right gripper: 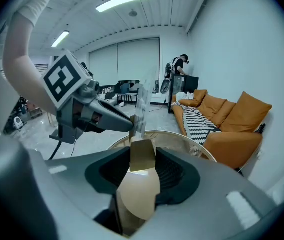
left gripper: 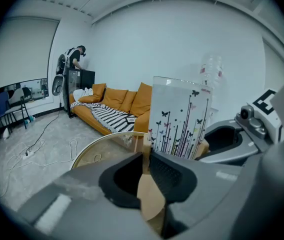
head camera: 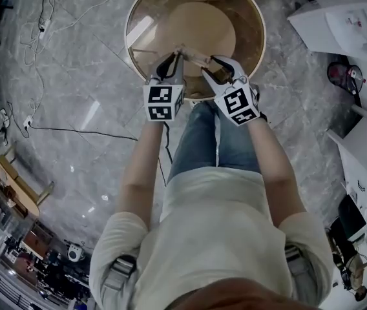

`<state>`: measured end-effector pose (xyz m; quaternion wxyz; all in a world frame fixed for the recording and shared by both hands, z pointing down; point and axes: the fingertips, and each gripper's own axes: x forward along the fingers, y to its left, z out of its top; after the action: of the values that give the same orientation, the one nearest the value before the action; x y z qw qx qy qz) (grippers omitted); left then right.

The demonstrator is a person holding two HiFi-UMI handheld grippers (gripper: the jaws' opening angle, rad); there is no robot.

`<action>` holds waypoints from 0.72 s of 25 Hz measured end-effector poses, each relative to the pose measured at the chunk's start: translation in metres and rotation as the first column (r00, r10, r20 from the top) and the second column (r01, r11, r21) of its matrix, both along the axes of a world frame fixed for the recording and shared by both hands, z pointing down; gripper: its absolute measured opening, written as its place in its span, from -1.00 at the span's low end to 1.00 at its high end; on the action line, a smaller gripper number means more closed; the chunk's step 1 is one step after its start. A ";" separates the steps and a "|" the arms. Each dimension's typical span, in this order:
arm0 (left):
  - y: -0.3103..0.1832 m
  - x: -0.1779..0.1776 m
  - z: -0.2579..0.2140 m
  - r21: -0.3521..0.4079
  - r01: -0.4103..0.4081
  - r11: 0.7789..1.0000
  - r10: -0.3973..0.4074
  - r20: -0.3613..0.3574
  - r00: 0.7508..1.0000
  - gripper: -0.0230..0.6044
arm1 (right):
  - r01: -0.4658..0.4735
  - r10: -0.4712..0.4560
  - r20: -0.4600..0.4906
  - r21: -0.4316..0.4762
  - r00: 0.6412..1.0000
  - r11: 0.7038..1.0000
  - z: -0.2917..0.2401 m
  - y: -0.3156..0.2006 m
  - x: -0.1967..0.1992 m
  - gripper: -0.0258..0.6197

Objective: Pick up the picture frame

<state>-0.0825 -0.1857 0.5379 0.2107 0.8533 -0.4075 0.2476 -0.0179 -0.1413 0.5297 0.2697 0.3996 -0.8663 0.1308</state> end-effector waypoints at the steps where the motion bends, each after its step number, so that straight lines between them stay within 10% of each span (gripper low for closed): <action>1: 0.004 -0.002 -0.007 0.003 0.003 1.000 -0.003 -0.003 1.000 -0.79 | 0.001 -0.001 -0.003 0.006 1.000 1.000 -0.008 0.004 -0.001 -0.43; 18: 0.049 -0.023 -0.122 0.035 0.073 0.997 -0.070 -0.083 0.994 -0.79 | 0.051 -0.049 -0.023 0.110 0.999 0.993 -0.126 0.048 -0.021 -0.42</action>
<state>-0.1060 -0.1370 0.4160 0.2195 0.8514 -0.4337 0.1972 -0.0388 -0.0936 0.4038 0.2591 0.3933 -0.8792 0.0719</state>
